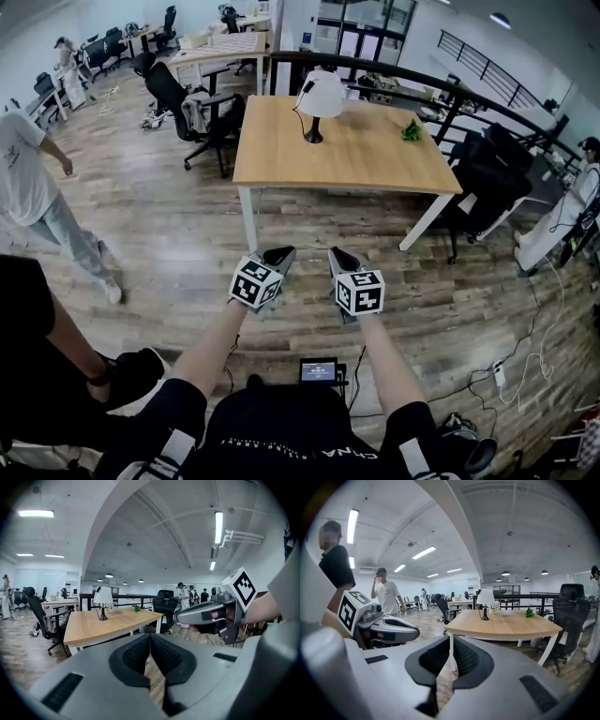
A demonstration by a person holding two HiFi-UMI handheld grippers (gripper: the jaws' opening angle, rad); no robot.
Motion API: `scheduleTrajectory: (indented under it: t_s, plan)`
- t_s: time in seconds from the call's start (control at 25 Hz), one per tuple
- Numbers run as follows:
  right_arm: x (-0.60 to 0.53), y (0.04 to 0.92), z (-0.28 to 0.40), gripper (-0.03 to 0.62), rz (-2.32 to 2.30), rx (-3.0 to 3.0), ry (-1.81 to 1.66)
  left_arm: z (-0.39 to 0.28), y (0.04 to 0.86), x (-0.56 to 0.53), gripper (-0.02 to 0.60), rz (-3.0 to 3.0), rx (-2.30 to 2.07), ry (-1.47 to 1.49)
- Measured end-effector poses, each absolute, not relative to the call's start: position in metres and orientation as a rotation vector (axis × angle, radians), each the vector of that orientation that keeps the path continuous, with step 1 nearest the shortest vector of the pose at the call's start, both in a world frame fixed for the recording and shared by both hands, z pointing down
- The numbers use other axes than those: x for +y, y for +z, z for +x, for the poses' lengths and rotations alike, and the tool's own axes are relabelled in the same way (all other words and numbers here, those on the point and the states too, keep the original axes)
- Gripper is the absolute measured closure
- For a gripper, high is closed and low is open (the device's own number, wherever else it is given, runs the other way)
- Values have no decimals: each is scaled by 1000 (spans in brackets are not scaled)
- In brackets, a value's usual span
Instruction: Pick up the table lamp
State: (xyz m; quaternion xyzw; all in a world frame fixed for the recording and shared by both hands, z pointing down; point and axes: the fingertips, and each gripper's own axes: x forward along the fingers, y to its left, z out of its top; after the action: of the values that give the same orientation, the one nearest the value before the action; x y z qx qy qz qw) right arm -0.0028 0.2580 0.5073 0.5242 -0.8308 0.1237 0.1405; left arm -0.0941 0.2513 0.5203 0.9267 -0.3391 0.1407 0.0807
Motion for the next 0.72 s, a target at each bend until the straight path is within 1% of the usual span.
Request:
scheduleTrajectory:
  t_s: [0.36,0.72]
  plan:
    - [252,514,27,546,1499,-2412,372,-67,528,245,561,2762,-1035,451]
    - [239,520,66,546,1498,-2527,482,-41,538,236,561,2726,-1092,450]
